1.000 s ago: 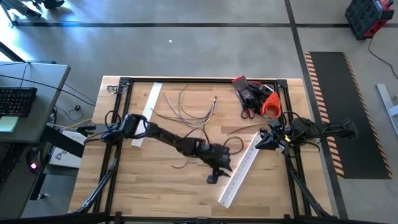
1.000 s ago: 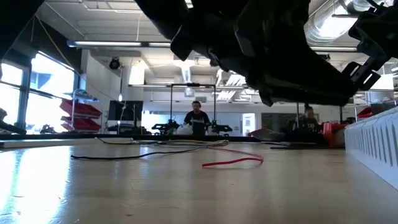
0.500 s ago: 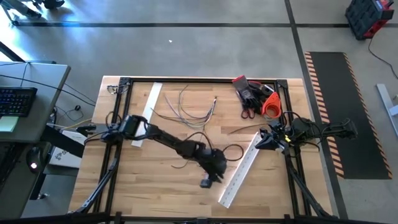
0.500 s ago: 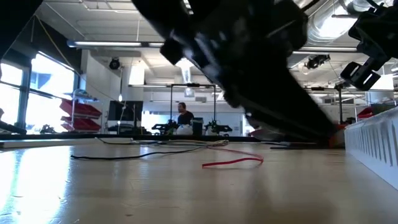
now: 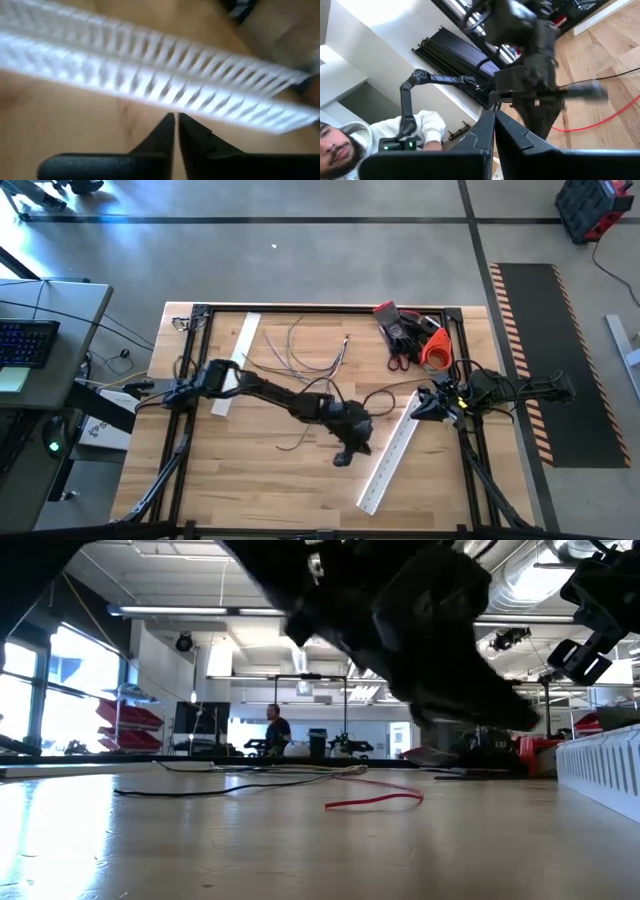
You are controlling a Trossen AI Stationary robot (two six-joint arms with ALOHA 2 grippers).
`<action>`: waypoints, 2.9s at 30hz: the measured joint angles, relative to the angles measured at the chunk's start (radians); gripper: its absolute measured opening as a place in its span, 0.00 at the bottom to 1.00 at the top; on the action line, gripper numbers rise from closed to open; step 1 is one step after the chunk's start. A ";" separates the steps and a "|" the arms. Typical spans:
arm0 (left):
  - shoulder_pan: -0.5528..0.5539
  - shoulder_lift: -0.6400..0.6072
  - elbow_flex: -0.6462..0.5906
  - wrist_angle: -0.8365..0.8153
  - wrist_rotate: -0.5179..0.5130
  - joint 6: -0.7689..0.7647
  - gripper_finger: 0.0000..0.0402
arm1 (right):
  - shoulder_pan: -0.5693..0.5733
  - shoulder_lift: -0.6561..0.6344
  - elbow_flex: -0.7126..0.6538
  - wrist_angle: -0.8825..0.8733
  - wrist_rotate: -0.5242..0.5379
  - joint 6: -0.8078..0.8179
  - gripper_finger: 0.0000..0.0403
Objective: Ziptie cables
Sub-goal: Wrap the colored cables with the black zip tie
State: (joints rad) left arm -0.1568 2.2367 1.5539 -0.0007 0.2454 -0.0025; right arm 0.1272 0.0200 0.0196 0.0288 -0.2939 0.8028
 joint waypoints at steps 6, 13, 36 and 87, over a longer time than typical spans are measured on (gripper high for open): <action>0.081 -0.118 -0.001 -0.256 -0.447 -0.015 0.07 | 0.000 0.000 0.000 0.000 0.000 0.000 0.00; 0.344 -0.120 -0.001 -0.241 -0.354 -0.087 0.31 | 0.000 0.000 0.000 0.000 0.000 0.000 0.00; 0.482 -0.049 0.000 -0.234 -0.550 -0.210 0.49 | 0.000 0.006 0.000 0.000 0.000 0.000 0.00; -0.264 -0.931 -0.002 -0.405 -1.153 -0.027 0.00 | 0.000 0.006 0.000 0.000 0.000 0.000 0.00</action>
State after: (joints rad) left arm -0.4209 1.3056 1.5520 -0.4062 -0.9071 -0.0291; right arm 0.1268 0.0261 0.0193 0.0291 -0.2939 0.8028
